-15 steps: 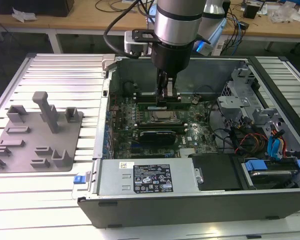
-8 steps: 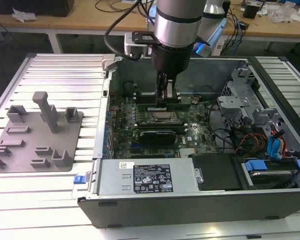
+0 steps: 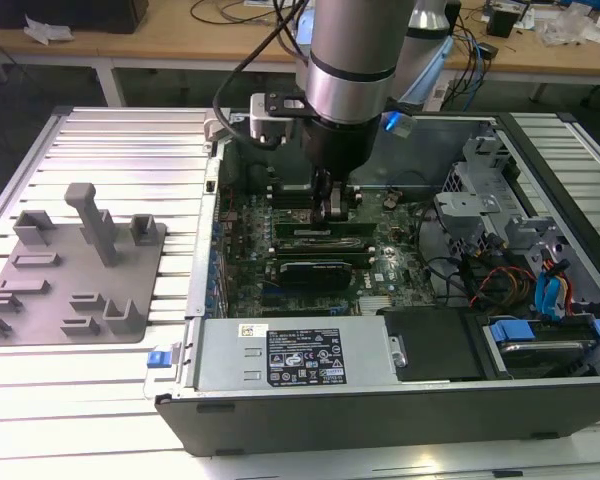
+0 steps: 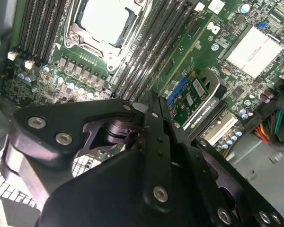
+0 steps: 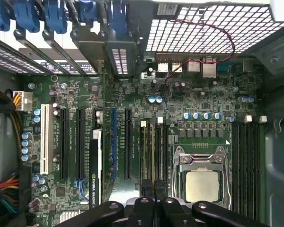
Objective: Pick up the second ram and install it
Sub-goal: 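Insert the second ram into the second slot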
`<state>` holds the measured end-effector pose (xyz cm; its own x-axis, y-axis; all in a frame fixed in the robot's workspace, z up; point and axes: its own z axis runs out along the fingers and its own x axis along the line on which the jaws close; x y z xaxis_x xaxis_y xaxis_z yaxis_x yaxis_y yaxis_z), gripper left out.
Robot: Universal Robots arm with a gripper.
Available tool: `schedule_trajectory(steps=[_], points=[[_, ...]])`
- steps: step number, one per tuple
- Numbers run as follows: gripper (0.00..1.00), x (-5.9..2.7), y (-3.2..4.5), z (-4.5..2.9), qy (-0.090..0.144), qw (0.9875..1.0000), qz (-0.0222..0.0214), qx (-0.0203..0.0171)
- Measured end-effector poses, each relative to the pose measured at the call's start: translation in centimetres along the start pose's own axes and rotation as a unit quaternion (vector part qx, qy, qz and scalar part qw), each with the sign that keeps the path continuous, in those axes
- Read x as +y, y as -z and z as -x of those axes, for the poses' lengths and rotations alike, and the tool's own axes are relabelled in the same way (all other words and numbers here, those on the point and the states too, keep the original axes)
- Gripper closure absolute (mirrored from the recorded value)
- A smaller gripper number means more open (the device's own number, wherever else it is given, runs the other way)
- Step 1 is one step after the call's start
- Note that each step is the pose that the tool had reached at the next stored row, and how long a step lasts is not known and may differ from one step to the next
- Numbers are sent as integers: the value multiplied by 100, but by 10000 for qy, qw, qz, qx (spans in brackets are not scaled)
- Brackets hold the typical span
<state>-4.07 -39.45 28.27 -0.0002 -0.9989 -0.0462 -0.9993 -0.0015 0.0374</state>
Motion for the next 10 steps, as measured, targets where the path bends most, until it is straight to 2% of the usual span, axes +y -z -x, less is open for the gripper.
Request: schedule_trajectory(steps=[2,3,6,8,10], points=[[91,-2,-26,15,3,10000,0,-65],[91,-2,-43,25,2,10000,-1,-83],[91,-6,-124,30,-1,10000,0,-92],[91,-36,-198,30,0,9999,-1,-127],[91,-54,-255,28,1,9999,0,-147]])
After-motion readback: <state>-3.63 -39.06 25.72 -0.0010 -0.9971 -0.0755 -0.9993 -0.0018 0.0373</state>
